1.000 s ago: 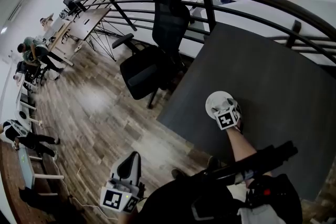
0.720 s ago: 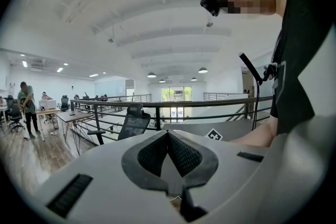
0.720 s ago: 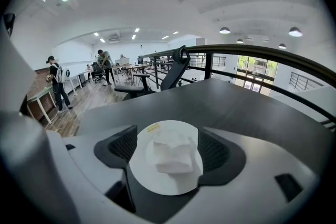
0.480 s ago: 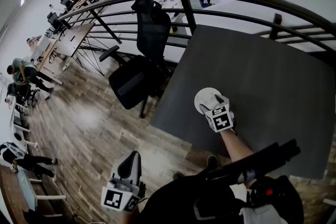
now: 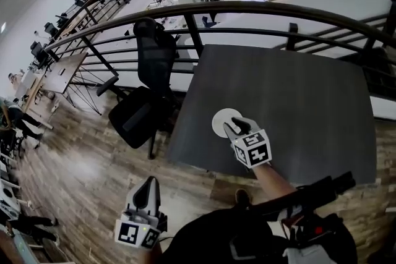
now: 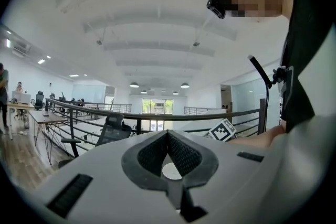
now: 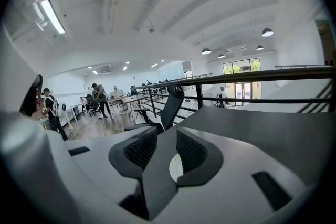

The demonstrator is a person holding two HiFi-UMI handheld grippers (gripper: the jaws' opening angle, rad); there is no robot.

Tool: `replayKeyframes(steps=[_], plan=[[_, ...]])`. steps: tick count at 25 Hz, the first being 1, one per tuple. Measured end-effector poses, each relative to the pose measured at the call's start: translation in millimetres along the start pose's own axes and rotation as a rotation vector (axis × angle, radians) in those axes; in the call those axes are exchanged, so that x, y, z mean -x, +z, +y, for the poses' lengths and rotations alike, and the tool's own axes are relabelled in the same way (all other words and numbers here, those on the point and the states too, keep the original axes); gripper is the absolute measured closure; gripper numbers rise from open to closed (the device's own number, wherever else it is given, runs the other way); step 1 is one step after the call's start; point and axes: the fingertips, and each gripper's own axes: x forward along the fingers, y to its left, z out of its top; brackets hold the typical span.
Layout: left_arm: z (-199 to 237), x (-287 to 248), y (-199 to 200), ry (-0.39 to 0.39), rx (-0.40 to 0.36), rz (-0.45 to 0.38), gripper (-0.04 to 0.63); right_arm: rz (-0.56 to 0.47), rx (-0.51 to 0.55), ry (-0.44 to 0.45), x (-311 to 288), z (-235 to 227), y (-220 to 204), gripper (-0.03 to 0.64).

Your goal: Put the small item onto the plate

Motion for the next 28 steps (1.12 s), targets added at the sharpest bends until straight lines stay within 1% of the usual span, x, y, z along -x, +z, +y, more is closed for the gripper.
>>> replayKeyframes(steps=[2,5,9,11,12,15,18,20,23,25,28], plan=[[2.9,2.0,3.6,-0.025,-0.002,-0.026,0.591,-0.033,0.004,-0.004,13.8,9.7,11.3,0.495],[8.6,2.1,-0.4,-0.062,0.003,-0.02,0.591,-0.076,-0.003,-0.012,35.0,24.2,25.4,0.496],[12.9,0.2,-3.1,-0.114,0.012,-0.032,0.591,-0.114,0.0,-0.038,60.7,39.4,38.0,0.497],[11.9,-4.2,-5.9,-0.141,0.017,-0.035,0.591,-0.134,0.002,-0.055,71.6,42.2,42.8,0.525],[10.7,-7.2,-6.7,-0.156,0.018,-0.037,0.591,-0.142,-0.002,-0.06,77.0,43.4,44.8,0.528],[5.1,-13.7,-5.9,-0.201,0.013,-0.048,0.591,-0.164,-0.035,-0.044,93.7,53.2,52.2,0.529],[2.5,-14.4,-3.0,-0.242,0.012,-0.05,0.591,-0.188,-0.02,-0.053,110.2,67.4,62.3,0.529],[0.5,-14.2,1.0,-0.274,0.01,-0.058,0.591,-0.204,-0.017,-0.077,121.0,73.5,66.6,0.563],[-3.3,-13.5,2.8,-0.31,0.01,-0.06,0.591,-0.219,-0.018,-0.099,135.4,80.8,68.2,0.582],[-5.0,-13.9,0.2,-0.329,0.012,-0.055,0.591,-0.218,-0.01,-0.103,141.5,86.7,65.0,0.609],[-9.3,-16.2,-2.2,-0.357,0.005,-0.054,0.591,-0.231,-0.013,-0.117,151.6,91.4,62.1,0.614]])
